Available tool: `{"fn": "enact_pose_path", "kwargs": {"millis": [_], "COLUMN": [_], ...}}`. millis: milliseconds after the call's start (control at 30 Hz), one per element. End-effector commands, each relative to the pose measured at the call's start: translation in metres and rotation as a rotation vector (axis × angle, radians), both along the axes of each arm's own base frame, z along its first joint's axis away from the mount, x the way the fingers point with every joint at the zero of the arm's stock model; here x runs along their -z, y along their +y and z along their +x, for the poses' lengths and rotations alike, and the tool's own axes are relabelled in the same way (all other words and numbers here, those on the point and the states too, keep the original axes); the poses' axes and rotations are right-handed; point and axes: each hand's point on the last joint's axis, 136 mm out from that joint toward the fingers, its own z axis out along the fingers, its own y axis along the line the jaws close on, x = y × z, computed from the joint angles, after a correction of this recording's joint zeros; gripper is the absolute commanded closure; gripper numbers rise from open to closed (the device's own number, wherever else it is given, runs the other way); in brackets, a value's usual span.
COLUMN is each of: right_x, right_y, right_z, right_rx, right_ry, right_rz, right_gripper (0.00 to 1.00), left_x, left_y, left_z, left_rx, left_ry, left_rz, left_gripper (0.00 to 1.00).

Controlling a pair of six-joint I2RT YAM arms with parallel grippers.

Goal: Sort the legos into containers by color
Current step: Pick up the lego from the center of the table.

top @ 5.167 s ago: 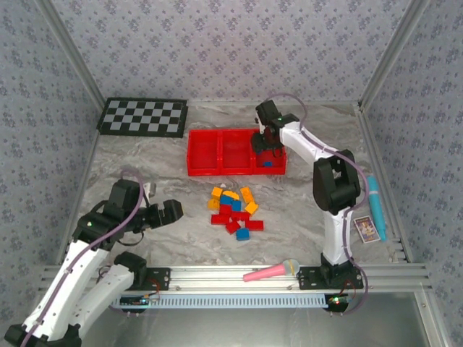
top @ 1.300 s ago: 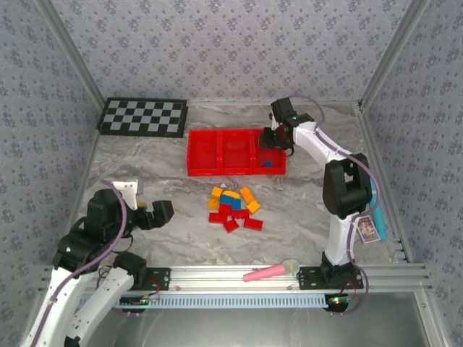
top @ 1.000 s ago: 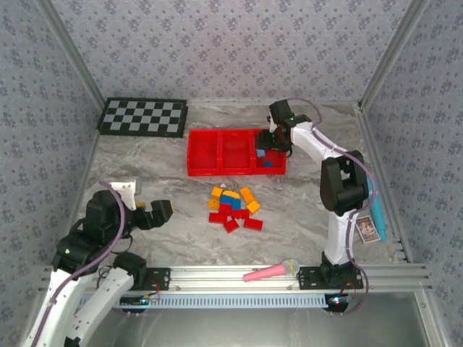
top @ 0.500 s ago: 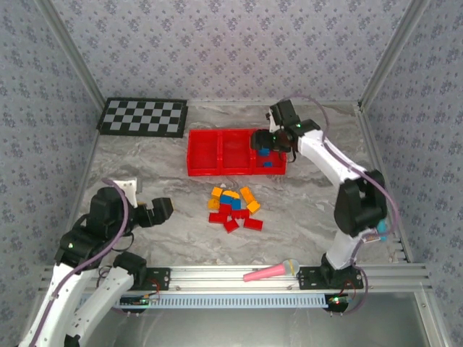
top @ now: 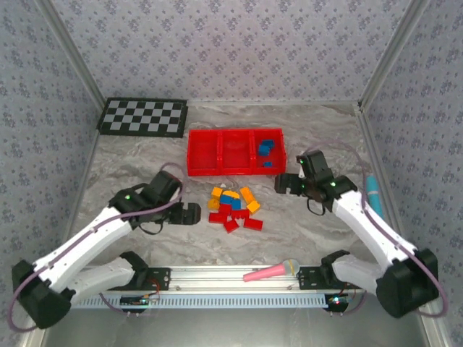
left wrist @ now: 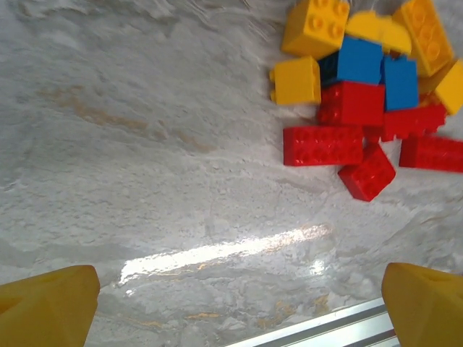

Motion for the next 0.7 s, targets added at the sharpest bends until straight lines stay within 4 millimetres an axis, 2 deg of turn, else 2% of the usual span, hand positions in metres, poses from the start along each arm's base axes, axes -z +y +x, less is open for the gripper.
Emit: {"fn": "enact_pose_path", "kwargs": {"millis": [0, 233, 400, 667], "right_x": [-0.001, 0.010, 0.020, 0.016], "right_y": [-0.025, -0.032, -0.048, -0.048], "right_z": [-0.016, -0.038, -0.050, -0.055], "right_rx": [0.068, 0.082, 0.138, 0.153], "right_ry": [-0.003, 0.005, 0.017, -0.015], "right_rz": [-0.023, 0.061, 0.022, 0.055], "right_gripper": [0.00, 0.00, 0.00, 0.00], "left_x": [-0.015, 0.005, 0.019, 0.047], "left_y": [-0.025, -0.058, -0.068, -0.082], "left_z": [0.028, 0.070, 0.091, 0.114], "left_rx": [0.002, 0.056, 0.081, 0.140], "left_ry": [-0.063, -0.043, -0.016, 0.056], "left_rz": [-0.004, 0.093, 0.131, 0.130], "left_gripper": [0.00, 0.00, 0.01, 0.08]}}
